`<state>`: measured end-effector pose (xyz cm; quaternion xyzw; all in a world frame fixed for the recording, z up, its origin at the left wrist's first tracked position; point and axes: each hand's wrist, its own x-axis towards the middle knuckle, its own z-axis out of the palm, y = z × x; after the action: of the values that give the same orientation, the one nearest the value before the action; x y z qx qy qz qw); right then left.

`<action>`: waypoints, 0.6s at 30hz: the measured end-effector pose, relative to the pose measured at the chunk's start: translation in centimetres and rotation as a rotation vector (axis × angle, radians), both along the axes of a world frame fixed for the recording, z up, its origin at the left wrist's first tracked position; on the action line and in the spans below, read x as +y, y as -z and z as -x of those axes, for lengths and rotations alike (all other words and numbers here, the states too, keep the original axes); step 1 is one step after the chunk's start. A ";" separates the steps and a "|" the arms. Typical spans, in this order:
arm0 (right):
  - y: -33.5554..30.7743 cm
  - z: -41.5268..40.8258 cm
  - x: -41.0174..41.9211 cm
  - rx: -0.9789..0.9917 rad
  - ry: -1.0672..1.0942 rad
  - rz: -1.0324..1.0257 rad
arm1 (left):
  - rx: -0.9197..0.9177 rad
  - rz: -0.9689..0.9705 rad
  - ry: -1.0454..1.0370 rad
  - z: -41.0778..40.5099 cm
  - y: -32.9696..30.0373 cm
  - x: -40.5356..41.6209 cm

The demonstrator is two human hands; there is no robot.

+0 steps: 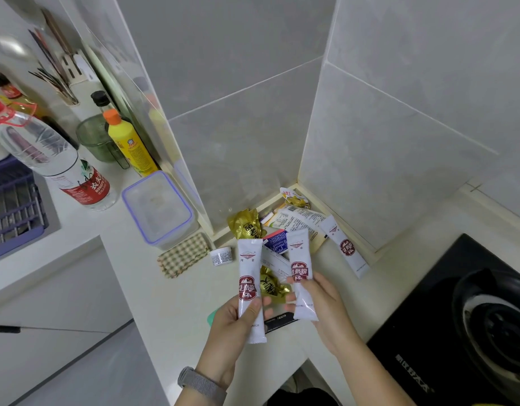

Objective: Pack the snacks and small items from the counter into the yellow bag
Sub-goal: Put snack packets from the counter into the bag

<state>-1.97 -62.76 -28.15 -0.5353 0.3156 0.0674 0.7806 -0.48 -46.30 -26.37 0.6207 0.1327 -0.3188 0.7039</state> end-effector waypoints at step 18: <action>-2.3 1.8 3.9 -0.108 0.033 -0.262 | -0.060 0.016 0.091 1.1 -1.8 -0.5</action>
<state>-3.79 -58.81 -25.84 -0.4264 0.2705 0.0662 0.8606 -1.60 -46.80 -24.61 0.6299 0.0806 -0.3328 0.6971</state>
